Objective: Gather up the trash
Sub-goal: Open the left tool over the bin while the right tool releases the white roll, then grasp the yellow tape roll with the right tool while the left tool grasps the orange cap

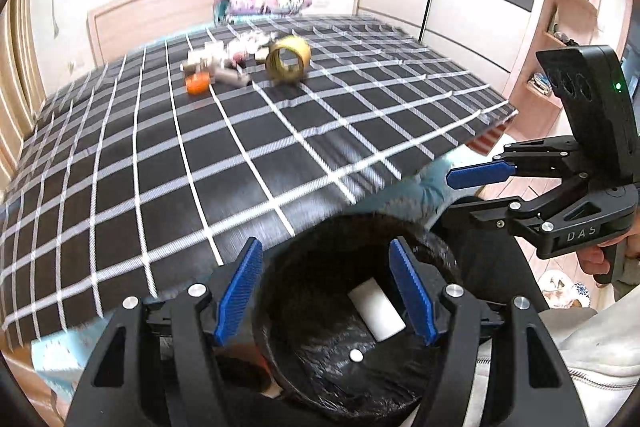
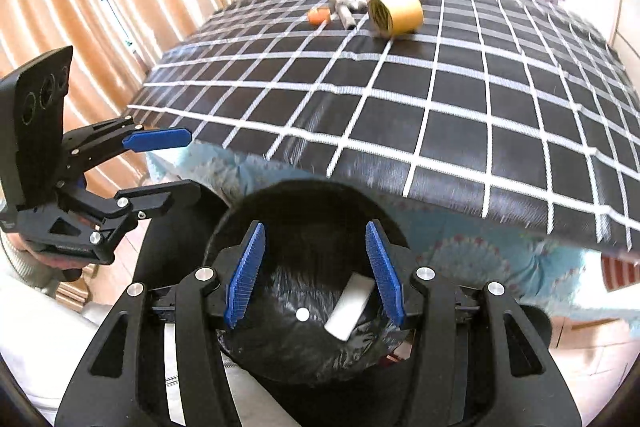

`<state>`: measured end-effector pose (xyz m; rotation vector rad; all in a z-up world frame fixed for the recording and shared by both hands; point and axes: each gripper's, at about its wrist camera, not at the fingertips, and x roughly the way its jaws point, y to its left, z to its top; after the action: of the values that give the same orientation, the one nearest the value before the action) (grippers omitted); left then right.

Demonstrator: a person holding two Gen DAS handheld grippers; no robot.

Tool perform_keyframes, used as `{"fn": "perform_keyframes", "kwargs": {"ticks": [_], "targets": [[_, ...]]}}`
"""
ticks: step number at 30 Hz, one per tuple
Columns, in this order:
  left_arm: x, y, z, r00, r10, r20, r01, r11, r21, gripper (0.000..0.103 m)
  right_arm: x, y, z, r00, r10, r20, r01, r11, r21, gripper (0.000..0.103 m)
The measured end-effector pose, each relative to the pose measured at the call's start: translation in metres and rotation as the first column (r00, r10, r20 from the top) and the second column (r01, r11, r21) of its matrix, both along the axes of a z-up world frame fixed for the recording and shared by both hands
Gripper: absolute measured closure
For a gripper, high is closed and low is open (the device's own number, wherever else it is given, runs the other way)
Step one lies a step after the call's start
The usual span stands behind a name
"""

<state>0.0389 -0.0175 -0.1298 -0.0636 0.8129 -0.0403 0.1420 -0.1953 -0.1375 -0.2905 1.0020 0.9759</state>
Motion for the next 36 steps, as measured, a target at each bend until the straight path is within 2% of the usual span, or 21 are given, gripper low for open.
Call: {"fn": "perform_keyframes", "kwargs": {"ticks": [8, 17, 31, 34, 36], "targets": [[0.012, 0.020, 0.029, 0.998, 0.001, 0.067, -0.004, 0.999, 0.045, 0.040, 0.015, 0.008, 0.036, 0.996, 0.012, 0.083, -0.017, 0.998, 0.059, 0.051], [0.039, 0.049, 0.049, 0.994, 0.031, 0.108, -0.038, 0.997, 0.067, 0.040, 0.042, 0.024, 0.053, 0.989, -0.003, 0.146, -0.008, 0.997, 0.076, 0.051], [0.094, 0.093, 0.048, 0.993, 0.078, 0.083, -0.086, 0.991, 0.099, 0.040, 0.098, 0.060, 0.057, 0.981, -0.025, 0.193, 0.010, 0.997, 0.075, 0.051], [0.108, 0.103, 0.044, 0.994, 0.092, 0.066, -0.098, 0.990, 0.101, 0.040, 0.111, 0.068, 0.054, 0.979, -0.033, 0.202, 0.021, 0.998, 0.062, 0.042], [0.119, 0.112, 0.040, 0.993, 0.103, 0.055, -0.108, 0.989, 0.102, 0.040, 0.122, 0.073, 0.051, 0.980, -0.036, 0.195, 0.024, 0.998, 0.062, 0.042]]}}
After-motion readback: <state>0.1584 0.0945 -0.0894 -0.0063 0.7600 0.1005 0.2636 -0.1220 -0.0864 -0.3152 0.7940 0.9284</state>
